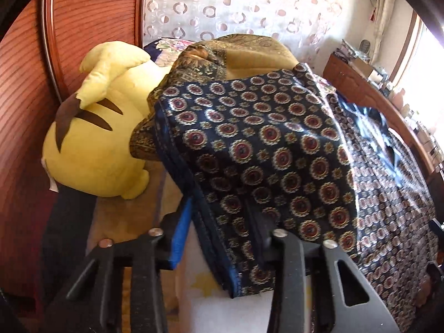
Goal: Fold small clothes
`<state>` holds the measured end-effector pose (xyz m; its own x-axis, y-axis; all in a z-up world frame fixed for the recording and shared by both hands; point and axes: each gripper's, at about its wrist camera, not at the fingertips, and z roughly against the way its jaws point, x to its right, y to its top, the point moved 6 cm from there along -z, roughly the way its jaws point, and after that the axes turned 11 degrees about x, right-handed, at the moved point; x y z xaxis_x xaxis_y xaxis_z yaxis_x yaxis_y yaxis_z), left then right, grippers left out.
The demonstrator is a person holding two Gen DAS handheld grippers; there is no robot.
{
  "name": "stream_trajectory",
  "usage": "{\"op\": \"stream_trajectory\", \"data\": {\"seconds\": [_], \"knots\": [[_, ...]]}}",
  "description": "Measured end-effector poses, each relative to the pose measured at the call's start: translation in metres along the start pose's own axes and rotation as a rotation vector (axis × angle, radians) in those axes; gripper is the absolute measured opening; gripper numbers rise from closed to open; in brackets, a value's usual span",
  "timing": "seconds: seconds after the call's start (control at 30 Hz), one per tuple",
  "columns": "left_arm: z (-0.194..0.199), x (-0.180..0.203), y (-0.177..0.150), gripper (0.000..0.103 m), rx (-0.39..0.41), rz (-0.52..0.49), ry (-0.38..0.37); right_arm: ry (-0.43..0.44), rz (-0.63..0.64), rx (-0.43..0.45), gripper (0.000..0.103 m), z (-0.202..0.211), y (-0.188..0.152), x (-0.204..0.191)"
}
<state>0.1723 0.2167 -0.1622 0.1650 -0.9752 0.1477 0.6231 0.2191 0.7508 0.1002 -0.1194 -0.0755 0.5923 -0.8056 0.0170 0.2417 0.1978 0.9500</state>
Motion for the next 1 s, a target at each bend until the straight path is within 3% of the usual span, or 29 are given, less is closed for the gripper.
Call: {"op": "stream_trajectory", "data": {"seconds": [0.1,0.17,0.43,0.63,0.8,1.0], "knots": [[0.003,0.000,-0.002,0.023,0.005,-0.058,0.039,-0.001,-0.002,0.001,0.103,0.000,0.000,0.000],[0.006,0.003,-0.003,0.006,0.008,-0.107,0.068,0.000,-0.004,0.001,0.103,0.000,0.000,0.001],[0.048,0.025,0.023,0.003,0.148,-0.097,-0.007,0.003,-0.008,0.001,0.103,-0.001,-0.001,0.001],[0.082,0.081,0.062,0.003,0.252,-0.137,-0.122,-0.009,-0.002,-0.002,0.103,0.000,0.000,0.005],[0.087,0.141,0.078,0.003,0.266,-0.205,-0.229,-0.026,-0.003,0.015,0.103,0.008,0.007,0.017],[0.085,0.184,0.065,0.007,0.223,-0.267,-0.284,-0.033,-0.016,0.025,0.099,0.016,0.010,0.032]]}}
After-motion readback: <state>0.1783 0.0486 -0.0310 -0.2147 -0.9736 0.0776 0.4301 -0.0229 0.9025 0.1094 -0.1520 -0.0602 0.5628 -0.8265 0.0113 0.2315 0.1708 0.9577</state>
